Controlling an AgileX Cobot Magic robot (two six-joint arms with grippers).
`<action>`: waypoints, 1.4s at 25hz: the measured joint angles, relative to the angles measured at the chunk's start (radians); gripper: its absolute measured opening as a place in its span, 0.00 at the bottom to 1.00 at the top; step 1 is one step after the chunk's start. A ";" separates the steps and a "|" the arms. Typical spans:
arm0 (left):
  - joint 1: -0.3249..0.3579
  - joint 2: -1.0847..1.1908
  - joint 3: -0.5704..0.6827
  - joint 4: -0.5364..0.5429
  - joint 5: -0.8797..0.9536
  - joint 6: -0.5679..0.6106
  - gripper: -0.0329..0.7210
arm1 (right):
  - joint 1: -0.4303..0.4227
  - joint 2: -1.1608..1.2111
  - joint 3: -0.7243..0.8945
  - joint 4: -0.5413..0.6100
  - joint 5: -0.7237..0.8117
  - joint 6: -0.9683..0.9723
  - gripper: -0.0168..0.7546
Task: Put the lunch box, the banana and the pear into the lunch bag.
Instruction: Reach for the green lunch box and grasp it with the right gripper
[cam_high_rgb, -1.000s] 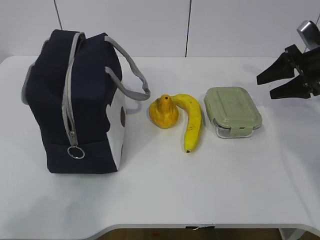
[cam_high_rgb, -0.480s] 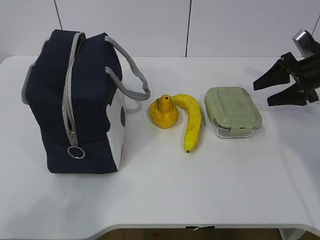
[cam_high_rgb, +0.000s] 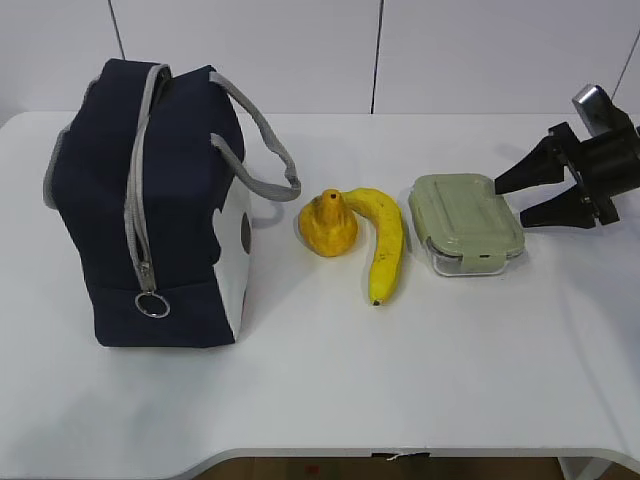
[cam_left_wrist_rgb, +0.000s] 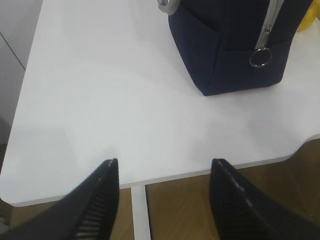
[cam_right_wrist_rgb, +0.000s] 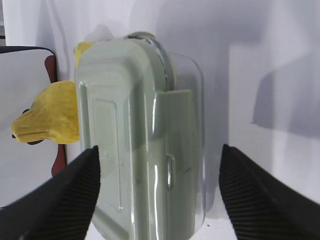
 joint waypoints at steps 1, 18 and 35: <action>0.000 0.000 0.000 0.000 0.000 0.000 0.62 | 0.002 0.004 -0.002 0.001 0.000 0.000 0.78; 0.000 0.000 0.000 0.000 0.000 0.000 0.62 | 0.051 0.037 -0.006 0.011 -0.006 0.002 0.78; 0.000 0.000 0.000 0.000 0.000 0.000 0.62 | 0.051 0.037 -0.006 0.005 -0.006 -0.005 0.77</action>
